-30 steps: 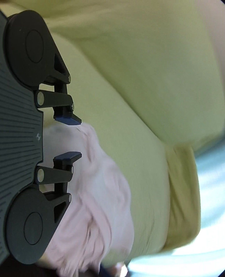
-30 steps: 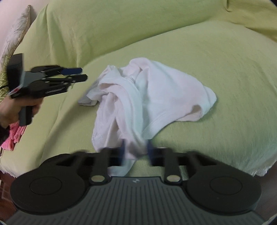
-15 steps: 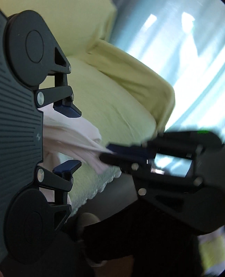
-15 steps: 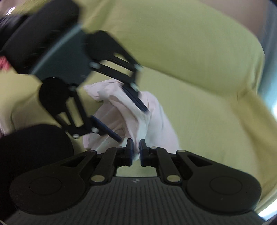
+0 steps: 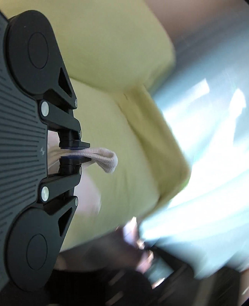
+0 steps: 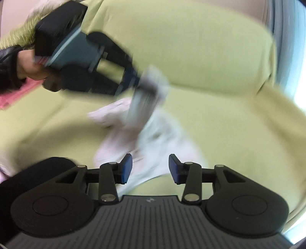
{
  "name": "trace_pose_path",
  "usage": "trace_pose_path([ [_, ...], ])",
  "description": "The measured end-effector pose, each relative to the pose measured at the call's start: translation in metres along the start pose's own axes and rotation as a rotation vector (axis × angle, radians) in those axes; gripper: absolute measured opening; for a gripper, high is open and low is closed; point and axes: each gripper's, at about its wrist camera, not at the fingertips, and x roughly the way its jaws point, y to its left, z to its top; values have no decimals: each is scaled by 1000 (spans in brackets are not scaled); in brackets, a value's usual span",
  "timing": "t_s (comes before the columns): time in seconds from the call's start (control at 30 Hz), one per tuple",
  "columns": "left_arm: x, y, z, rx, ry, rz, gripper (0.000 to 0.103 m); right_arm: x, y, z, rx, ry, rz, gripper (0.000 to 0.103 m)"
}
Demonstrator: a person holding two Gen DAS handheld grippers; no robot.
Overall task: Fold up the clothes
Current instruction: 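Lift the tank top by its straps with both grippers, hanging it open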
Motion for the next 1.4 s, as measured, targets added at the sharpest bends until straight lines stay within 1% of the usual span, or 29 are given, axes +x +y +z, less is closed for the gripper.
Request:
trace_pose_path([
  [0.03,-4,7,-2,-38,-1,18,7,7,5,-4,7,27,27,37],
  [0.1,-11,19,-5,-91,-1,42,7,20,19,-12,-19,90,37,38],
  [0.13,-14,21,-6,-97,-1,48,7,28,24,-16,-17,126,40,43],
  [0.17,-16,21,-8,-98,-1,53,7,35,23,-20,25,166,46,45],
  [0.2,-17,22,-9,-101,-1,54,7,41,20,-22,80,187,63,46],
  [0.27,-15,21,-8,-106,-1,52,7,48,14,-29,174,178,91,46],
  [0.3,-10,20,-5,-107,-1,51,7,49,13,-34,194,170,89,46],
  [0.37,4,25,-5,-112,-3,51,7,47,17,-43,186,139,65,44],
  [0.4,10,28,-6,-115,-5,51,7,47,19,-45,177,129,55,36],
  [0.43,12,31,-9,-121,-5,52,7,49,19,-49,172,127,49,17],
  [0.47,10,35,-11,-130,-6,57,7,55,21,-48,166,128,48,7],
  [0.5,8,40,-13,-141,-6,62,7,58,23,-47,158,127,41,8],
  [0.57,1,48,-15,-174,-12,81,7,50,24,-42,114,124,0,8],
  [0.67,-26,66,-14,-226,-36,132,5,26,21,-24,-11,90,-93,8],
  [0.73,-55,71,-7,-240,-72,173,5,-2,18,-6,-105,47,-171,8],
  [0.8,-86,73,4,-246,-113,217,5,-37,17,17,-196,-14,-255,7],
  [0.97,-165,77,52,-262,-224,320,5,-131,26,77,-363,-188,-430,7],
  [1.1,-204,88,98,-288,-300,375,5,-186,38,118,-470,-296,-538,7],
  [1.17,-211,98,117,-293,-325,400,5,-202,39,136,-505,-331,-579,6],
  [1.23,-211,113,131,-308,-333,412,5,-210,36,150,-534,-352,-615,6],
  [1.3,-202,127,138,-331,-331,412,5,-213,32,163,-558,-366,-647,6],
  [1.4,-170,156,138,-369,-313,393,5,-196,18,179,-588,-350,-679,6],
])
